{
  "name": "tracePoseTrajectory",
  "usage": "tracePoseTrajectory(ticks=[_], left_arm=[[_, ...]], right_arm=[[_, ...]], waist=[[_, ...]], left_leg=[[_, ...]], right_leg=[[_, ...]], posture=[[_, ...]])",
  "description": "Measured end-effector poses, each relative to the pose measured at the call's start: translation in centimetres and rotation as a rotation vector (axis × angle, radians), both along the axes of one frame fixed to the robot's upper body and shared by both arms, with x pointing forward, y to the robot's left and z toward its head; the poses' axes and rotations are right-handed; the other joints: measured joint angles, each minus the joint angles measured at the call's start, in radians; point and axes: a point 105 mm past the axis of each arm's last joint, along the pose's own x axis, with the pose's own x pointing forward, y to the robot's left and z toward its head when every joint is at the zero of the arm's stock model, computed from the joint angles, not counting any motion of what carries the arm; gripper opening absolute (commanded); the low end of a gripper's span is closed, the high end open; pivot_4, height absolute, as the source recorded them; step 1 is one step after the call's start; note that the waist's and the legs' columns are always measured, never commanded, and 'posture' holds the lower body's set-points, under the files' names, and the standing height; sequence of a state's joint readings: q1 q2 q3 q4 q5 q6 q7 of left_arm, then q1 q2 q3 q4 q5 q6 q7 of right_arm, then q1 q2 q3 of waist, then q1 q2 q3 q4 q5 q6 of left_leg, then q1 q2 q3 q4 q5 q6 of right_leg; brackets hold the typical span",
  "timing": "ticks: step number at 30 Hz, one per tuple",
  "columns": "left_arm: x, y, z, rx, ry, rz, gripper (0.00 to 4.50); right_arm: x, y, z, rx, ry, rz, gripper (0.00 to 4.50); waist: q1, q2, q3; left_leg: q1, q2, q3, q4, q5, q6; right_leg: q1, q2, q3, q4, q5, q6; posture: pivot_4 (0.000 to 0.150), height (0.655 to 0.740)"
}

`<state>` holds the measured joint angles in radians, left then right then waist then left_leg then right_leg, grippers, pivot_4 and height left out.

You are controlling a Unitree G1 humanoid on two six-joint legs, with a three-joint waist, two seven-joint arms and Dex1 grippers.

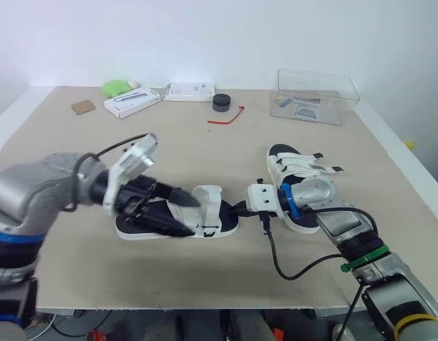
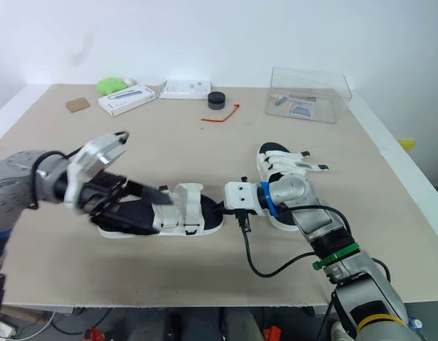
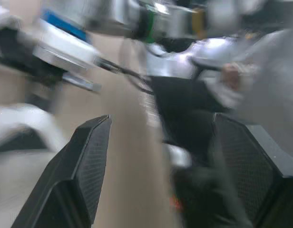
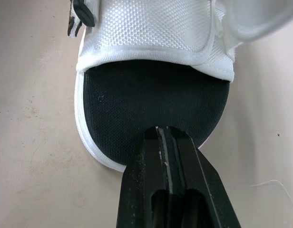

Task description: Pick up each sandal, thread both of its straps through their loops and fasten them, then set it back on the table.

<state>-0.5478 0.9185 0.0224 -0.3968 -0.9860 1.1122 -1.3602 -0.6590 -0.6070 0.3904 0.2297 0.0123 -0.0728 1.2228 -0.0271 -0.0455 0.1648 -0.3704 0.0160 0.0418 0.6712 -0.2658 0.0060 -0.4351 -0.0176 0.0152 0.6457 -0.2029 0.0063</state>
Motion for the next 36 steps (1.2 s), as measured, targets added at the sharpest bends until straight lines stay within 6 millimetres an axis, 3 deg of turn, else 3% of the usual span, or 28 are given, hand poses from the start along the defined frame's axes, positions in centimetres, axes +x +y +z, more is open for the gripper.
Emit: tracePoseTrajectory(ticks=[7, 10, 11, 13, 20, 27, 36], left_arm=[[-1.9, 0.6, -1.2, 0.018, 0.079, 0.032, 3.54], [-2.6, 0.0, -4.6, 0.014, 0.077, 0.124, 3.54], [-2.6, -0.3, -6.1, 0.023, 0.078, 0.158, 3.54], [-2.0, -0.6, -7.2, 0.030, 0.019, 0.227, 3.54], [0.3, -2.0, -8.1, -0.078, -0.184, 0.437, 3.54], [0.5, -2.1, -10.0, -0.042, -0.147, 0.483, 3.54], [1.7, -2.7, -10.2, -0.075, -0.121, 0.517, 3.54]], right_arm=[[0.3, -0.1, -0.1, -0.006, -0.003, -0.001, 0.00], [0.2, 0.2, -0.1, -0.009, -0.003, 0.013, 0.00], [0.3, 0.2, -0.1, -0.008, -0.004, 0.015, 0.00], [0.4, 0.0, -0.1, -0.011, 0.000, 0.008, 0.00], [0.4, 0.1, -0.2, -0.011, -0.004, 0.007, 0.00], [0.4, 0.1, -0.2, -0.011, -0.001, 0.006, 0.00], [0.4, 0.1, -0.2, -0.010, -0.001, 0.006, 0.00]], waist=[[0.004, -0.003, 0.001], [0.003, 0.004, -0.002], [0.003, 0.002, -0.002], [0.007, -0.005, -0.001], [0.007, -0.002, -0.001], [0.007, -0.002, -0.001], [0.007, -0.002, -0.001]], left_leg=[[0.001, 0.001, -0.002, 0.001, 0.002, 0.000], [0.002, 0.000, 0.001, -0.001, 0.001, -0.001], [0.001, 0.000, 0.000, 0.000, 0.001, -0.001], [0.001, 0.004, -0.001, 0.001, 0.002, -0.002], [0.003, 0.004, -0.001, 0.000, 0.003, -0.001], [0.002, 0.004, 0.000, 0.000, 0.003, -0.001], [0.002, 0.004, -0.001, 0.000, 0.003, -0.001]], right_leg=[[0.001, 0.001, -0.001, 0.000, 0.001, 0.000], [0.001, -0.002, 0.002, 0.000, 0.000, 0.000], [0.001, -0.002, 0.002, 0.000, 0.001, -0.001], [0.001, 0.000, -0.001, 0.000, 0.003, -0.004], [0.002, 0.001, -0.001, 0.000, 0.003, -0.004], [0.002, 0.001, -0.001, 0.000, 0.003, -0.004], [0.001, 0.003, -0.001, 0.000, 0.003, -0.004]], posture=[[0.150, 0.7400], [0.150, 0.7400], [0.150, 0.7400], [0.150, 0.7400], [0.150, 0.7400], [0.150, 0.7400], [0.150, 0.7400]])
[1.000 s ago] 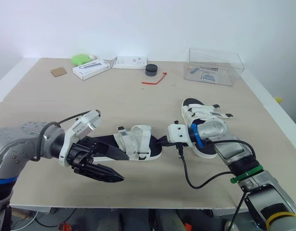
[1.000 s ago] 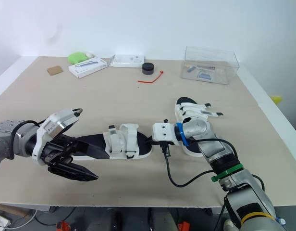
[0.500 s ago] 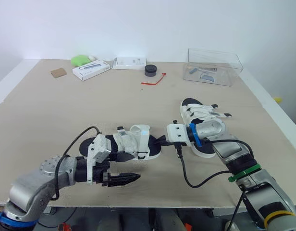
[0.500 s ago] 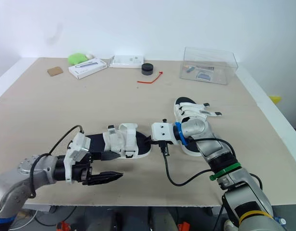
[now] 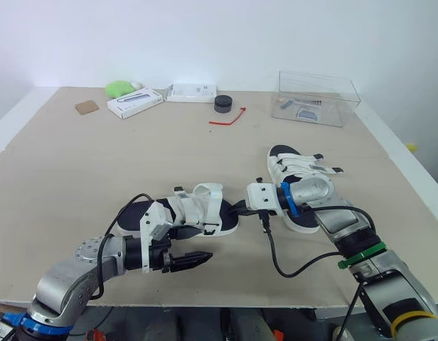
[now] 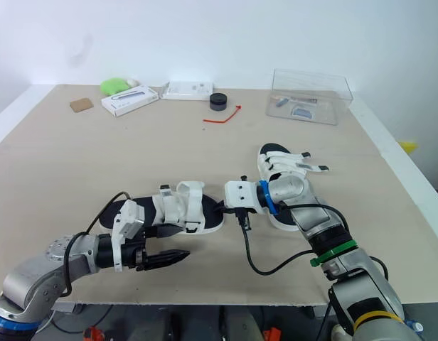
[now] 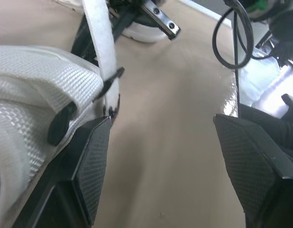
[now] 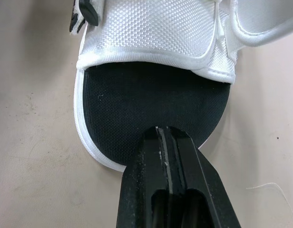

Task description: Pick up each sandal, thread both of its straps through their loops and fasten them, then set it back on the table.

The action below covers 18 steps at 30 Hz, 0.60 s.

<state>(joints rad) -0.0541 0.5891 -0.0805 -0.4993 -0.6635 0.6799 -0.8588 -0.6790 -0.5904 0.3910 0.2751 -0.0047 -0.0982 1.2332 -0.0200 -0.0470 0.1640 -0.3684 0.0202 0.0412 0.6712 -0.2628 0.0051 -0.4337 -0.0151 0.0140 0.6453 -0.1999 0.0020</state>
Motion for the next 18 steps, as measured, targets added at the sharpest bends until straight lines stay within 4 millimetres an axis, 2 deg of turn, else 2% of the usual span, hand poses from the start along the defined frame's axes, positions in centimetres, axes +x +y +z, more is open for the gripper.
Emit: tracePoseTrajectory(ticks=[8, 18], left_arm=[[0.3, -0.4, -0.5, 0.007, 0.004, 0.002, 3.54], [1.5, -0.5, -0.7, 0.016, -0.061, 0.074, 3.54]], right_arm=[[-0.1, -0.1, 0.0, 0.000, 0.001, -0.004, 0.00], [0.0, -0.1, 0.0, 0.002, -0.002, -0.011, 0.00]], waist=[[0.000, 0.000, 0.000], [0.001, 0.000, 0.000]], left_leg=[[0.000, 0.000, 0.000, 0.000, 0.000, 0.000], [-0.001, 0.000, 0.000, 0.000, 0.000, 0.000]], right_leg=[[0.000, 0.000, 0.000, 0.000, 0.000, 0.000], [-0.001, 0.000, 0.000, 0.000, 0.000, 0.000]], posture=[[0.150, 0.7400], [0.150, 0.7400]])
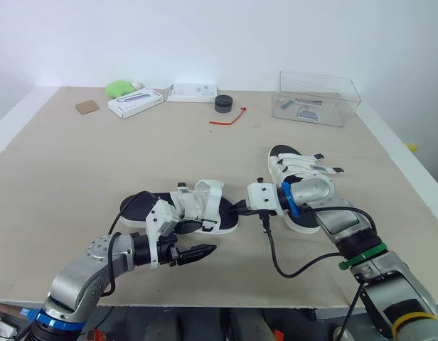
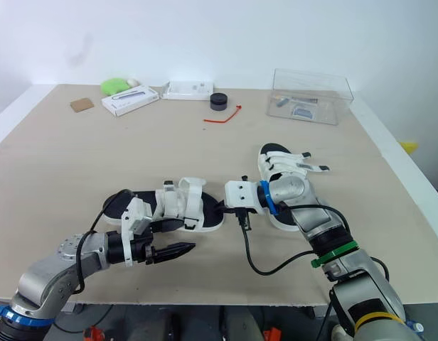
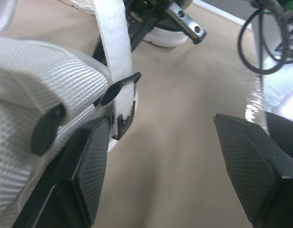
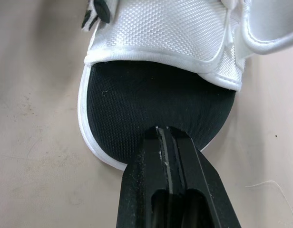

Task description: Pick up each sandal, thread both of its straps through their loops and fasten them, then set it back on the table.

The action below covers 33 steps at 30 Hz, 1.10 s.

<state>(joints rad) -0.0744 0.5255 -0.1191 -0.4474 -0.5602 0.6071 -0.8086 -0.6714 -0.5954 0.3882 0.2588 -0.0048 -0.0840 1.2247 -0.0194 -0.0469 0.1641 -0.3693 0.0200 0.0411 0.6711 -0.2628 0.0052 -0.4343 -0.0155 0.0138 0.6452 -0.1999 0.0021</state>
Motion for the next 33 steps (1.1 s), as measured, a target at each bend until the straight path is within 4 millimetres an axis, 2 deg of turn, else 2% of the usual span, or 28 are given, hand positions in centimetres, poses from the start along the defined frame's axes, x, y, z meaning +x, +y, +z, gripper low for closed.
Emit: tracePoseTrajectory(ticks=[6, 23, 26, 27, 32, 33], left_arm=[[0.1, 0.0, -0.1, -0.006, -0.007, 0.014, 3.54], [0.2, -0.8, -0.2, -0.032, 0.081, -0.091, 3.54], [0.5, -0.9, -0.4, -0.037, 0.092, -0.085, 2.70], [0.7, -0.9, -0.4, -0.038, 0.097, -0.078, 2.11], [0.9, -0.9, -0.6, -0.038, 0.116, -0.068, 0.11], [0.9, -0.8, -0.7, -0.037, 0.118, -0.065, 0.03]], right_arm=[[0.0, 0.0, 0.0, 0.000, -0.001, -0.001, 0.00], [-0.2, -0.1, 0.0, -0.002, -0.009, -0.001, 0.00], [-0.2, -0.2, 0.0, -0.001, -0.011, -0.003, 0.00], [-0.3, -0.2, 0.0, -0.002, -0.011, -0.003, 0.00], [-0.3, -0.2, 0.0, -0.003, -0.012, -0.002, 0.00], [-0.3, -0.2, 0.1, -0.003, -0.011, -0.002, 0.00]], waist=[[0.000, 0.000, 0.000], [0.000, 0.000, 0.000], [0.001, 0.000, 0.000], [0.001, 0.000, 0.000], [0.001, 0.000, 0.000], [0.001, 0.000, 0.000]], left_leg=[[0.000, 0.000, 0.000, 0.000, 0.000, 0.000], [-0.001, 0.000, 0.000, 0.000, 0.000, 0.000], [-0.002, -0.001, 0.000, 0.000, 0.000, 0.000], [-0.002, -0.001, 0.000, 0.000, 0.000, 0.000], [-0.002, -0.001, 0.000, -0.001, -0.001, 0.000], [-0.002, -0.001, 0.000, -0.001, -0.001, 0.000]], right_leg=[[0.000, 0.000, 0.000, 0.000, 0.000, 0.000], [0.000, 0.000, 0.000, -0.001, 0.000, 0.000], [0.000, 0.000, 0.000, -0.002, 0.000, 0.000], [0.000, 0.000, -0.001, -0.002, 0.000, 0.000], [0.000, 0.000, -0.001, -0.002, 0.000, 0.001], [0.000, 0.000, -0.001, -0.002, 0.000, 0.001]], posture=[[0.150, 0.7400], [0.150, 0.7400], [0.150, 0.7400], [0.150, 0.7400], [0.150, 0.7400], [0.150, 0.7400]])
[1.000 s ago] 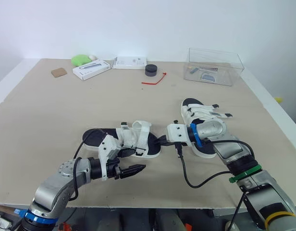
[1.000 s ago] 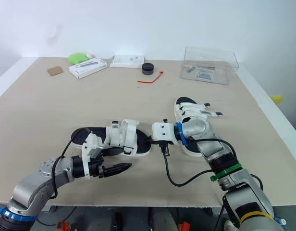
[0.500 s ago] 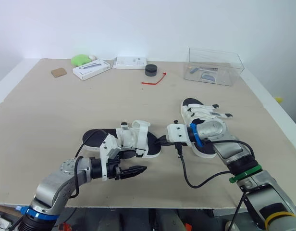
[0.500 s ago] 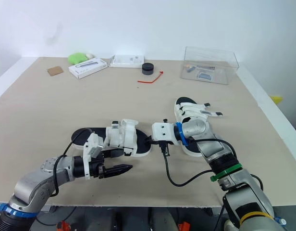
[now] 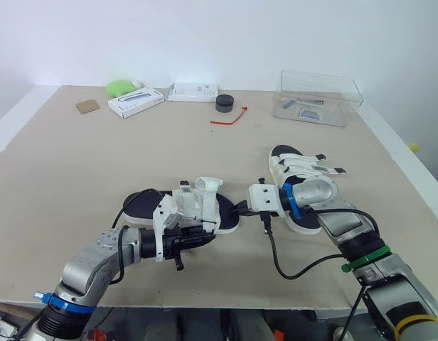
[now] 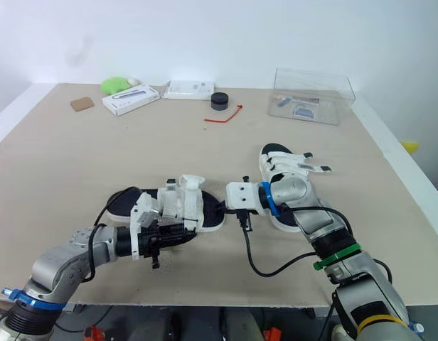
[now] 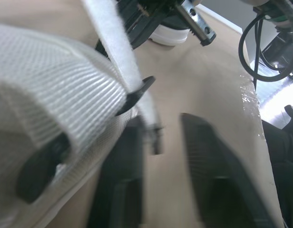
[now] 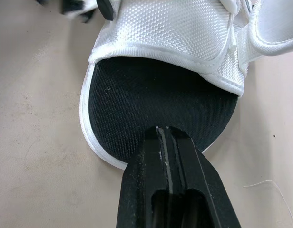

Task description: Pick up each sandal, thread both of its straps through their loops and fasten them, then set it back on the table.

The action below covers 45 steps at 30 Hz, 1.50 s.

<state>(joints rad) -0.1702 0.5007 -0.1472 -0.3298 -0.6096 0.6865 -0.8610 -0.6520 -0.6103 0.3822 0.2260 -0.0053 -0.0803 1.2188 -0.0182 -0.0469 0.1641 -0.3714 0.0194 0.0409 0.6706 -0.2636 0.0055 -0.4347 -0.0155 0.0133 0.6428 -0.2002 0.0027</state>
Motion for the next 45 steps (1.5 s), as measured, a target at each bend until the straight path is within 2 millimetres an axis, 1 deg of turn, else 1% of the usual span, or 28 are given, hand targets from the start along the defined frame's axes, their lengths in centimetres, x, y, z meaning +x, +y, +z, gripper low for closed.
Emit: tracePoseTrajectory(ticks=[5, 7, 10, 14, 16, 20, 25, 32, 33, 34, 35, 38, 40, 41, 42, 43, 44, 45], left_arm=[[-0.3, 0.4, -0.2, 0.010, 0.027, -0.018, 0.03], [-0.8, 0.6, -0.5, 0.009, 0.043, -0.032, 0.03], [-2.2, 1.3, -1.2, 0.025, 0.098, -0.071, 0.03], [-4.2, 1.5, -1.6, 0.021, 0.142, -0.102, 0.03], [-4.9, 1.5, -1.7, 0.003, 0.169, -0.102, 0.03], [-5.1, 1.6, -1.4, -0.011, 0.175, -0.095, 0.03], [-6.4, 1.9, -0.9, -0.015, 0.203, -0.131, 0.03], [-7.0, 2.5, -0.8, 0.001, 0.218, -0.141, 0.03], [-6.9, 2.6, -0.8, 0.012, 0.207, -0.139, 0.35], [-6.8, 2.7, -0.7, 0.017, 0.196, -0.138, 0.54], [-6.9, 2.8, -0.6, 0.023, 0.182, -0.144, 0.87], [-7.0, 3.1, 0.0, 0.062, 0.078, -0.188, 2.17], [-6.9, 3.6, 0.4, 0.114, -0.030, -0.222, 2.98], [-7.0, 3.9, 0.5, 0.152, -0.099, -0.244, 3.19], [-7.0, 4.3, 0.6, 0.196, -0.184, -0.273, 3.19], [-6.9, 4.5, 0.6, 0.212, -0.214, -0.282, 3.19], [-6.8, 4.9, 0.7, 0.247, -0.296, -0.308, 3.19], [-6.4, 5.6, 0.7, 0.313, -0.419, -0.339, 3.19]], right_arm=[[0.0, 0.0, 0.0, -0.001, 0.000, 0.001, 0.00], [0.0, 0.1, 0.0, -0.002, -0.001, 0.005, 0.00], [0.0, 0.2, 0.1, -0.004, -0.001, 0.009, 0.00], [0.0, 0.2, 0.1, -0.004, -0.001, 0.008, 0.00], [0.0, 0.1, 0.1, -0.004, 0.000, 0.007, 0.00], [0.0, 0.1, 0.0, -0.003, 0.000, 0.005, 0.00], [0.0, 0.1, 0.1, -0.005, 0.001, 0.008, 0.00], [0.0, 0.1, 0.1, -0.007, 0.002, 0.012, 0.00], [0.0, 0.1, 0.1, -0.008, 0.002, 0.013, 0.00], [0.0, 0.1, 0.1, -0.008, 0.002, 0.013, 0.00], [0.0, 0.1, 0.1, -0.008, 0.002, 0.014, 0.00], [0.0, 0.1, 0.1, -0.010, 0.003, 0.014, 0.00], [0.0, 0.1, 0.1, -0.011, 0.003, 0.015, 0.00], [0.0, 0.1, 0.1, -0.011, 0.003, 0.016, 0.00], [0.0, 0.1, 0.2, -0.012, 0.003, 0.018, 0.00], [0.0, 0.1, 0.2, -0.012, 0.003, 0.018, 0.00], [0.0, 0.1, 0.2, -0.012, 0.003, 0.019, 0.00], [0.0, 0.1, 0.2, -0.012, 0.002, 0.019, 0.00]], waist=[[0.000, 0.000, 0.000], [-0.001, 0.000, 0.000], [-0.002, 0.000, 0.000], [-0.001, 0.001, 0.000], [-0.001, 0.001, 0.000], [0.000, 0.001, 0.001], [0.000, 0.001, 0.001], [0.000, 0.001, 0.001], [0.000, 0.001, 0.001], [0.000, 0.001, 0.001], [0.000, 0.001, 0.001], [0.000, 0.001, 0.001], [0.000, 0.002, 0.001], [0.000, 0.002, 0.001], [0.000, 0.002, 0.001], [0.000, 0.002, 0.001], [0.000, 0.002, 0.002], [0.000, 0.003, 0.002]], left_leg=[[0.000, 0.000, 0.000, 0.000, 0.000, 0.000], [0.000, 0.000, 0.000, -0.001, 0.000, 0.000], [0.000, 0.001, 0.000, -0.001, -0.001, 0.000], [0.000, 0.001, 0.000, -0.001, -0.001, 0.000], [0.000, 0.001, 0.000, -0.001, -0.001, 0.000], [0.000, 0.001, 0.000, -0.001, -0.001, 0.000], [0.000, 0.001, 0.000, -0.001, -0.001, -0.001], [0.000, 0.001, 0.000, -0.001, -0.002, -0.001], [0.000, 0.001, 0.000, -0.001, -0.002, -0.001], [0.000, 0.001, 0.000, -0.001, -0.002, -0.001], [0.000, 0.001, 0.000, -0.001, -0.002, -0.001], [0.000, 0.001, 0.000, -0.001, -0.002, -0.001], [0.000, 0.001, 0.000, -0.001, -0.002, -0.001], [0.000, 0.001, 0.000, -0.001, -0.002, -0.001], [0.000, 0.001, 0.000, -0.001, -0.002, -0.001], [0.000, 0.001, 0.000, -0.001, -0.002, -0.001], [-0.001, 0.001, 0.000, -0.001, -0.002, -0.001], [-0.001, 0.001, 0.000, -0.001, -0.002, -0.001]], right_leg=[[0.000, 0.000, 0.000, 0.000, 0.000, 0.000], [0.000, 0.000, 0.000, 0.000, 0.000, 0.000], [-0.001, 0.000, 0.000, -0.001, -0.001, -0.001], [-0.001, -0.002, 0.000, -0.001, -0.001, -0.001], [-0.001, -0.002, 0.000, -0.001, -0.001, -0.001], [-0.001, -0.002, -0.001, -0.001, -0.001, -0.001], [-0.001, -0.002, -0.001, -0.001, -0.001, -0.001], [-0.001, -0.002, -0.001, -0.001, -0.002, -0.001], [-0.001, -0.002, -0.001, -0.001, -0.002, -0.002], [-0.002, -0.002, -0.001, -0.001, -0.002, -0.002], [-0.002, -0.002, -0.001, -0.001, -0.002, -0.002], [-0.002, -0.002, -0.001, -0.001, -0.002, -0.002], [-0.002, -0.002, -0.001, -0.001, -0.002, -0.002], [-0.002, -0.003, -0.001, -0.001, -0.002, -0.002], [-0.002, -0.003, -0.001, -0.001, -0.002, -0.002], [-0.002, -0.003, -0.001, -0.001, -0.002, -0.002], [-0.002, -0.003, -0.001, -0.001, -0.002, -0.002], [-0.003, -0.004, -0.001, -0.001, -0.002, -0.002]], posture=[[0.150, 0.7400], [0.150, 0.7400], [0.150, 0.7400], [0.150, 0.7400], [0.150, 0.7400], [0.150, 0.7400], [0.150, 0.7400], [0.150, 0.7400], [0.150, 0.7400], [0.150, 0.7400], [0.150, 0.7400], [0.150, 0.7400], [0.150, 0.7400], [0.150, 0.7400], [0.150, 0.7400], [0.150, 0.7400], [0.150, 0.7400], [0.150, 0.7400]])
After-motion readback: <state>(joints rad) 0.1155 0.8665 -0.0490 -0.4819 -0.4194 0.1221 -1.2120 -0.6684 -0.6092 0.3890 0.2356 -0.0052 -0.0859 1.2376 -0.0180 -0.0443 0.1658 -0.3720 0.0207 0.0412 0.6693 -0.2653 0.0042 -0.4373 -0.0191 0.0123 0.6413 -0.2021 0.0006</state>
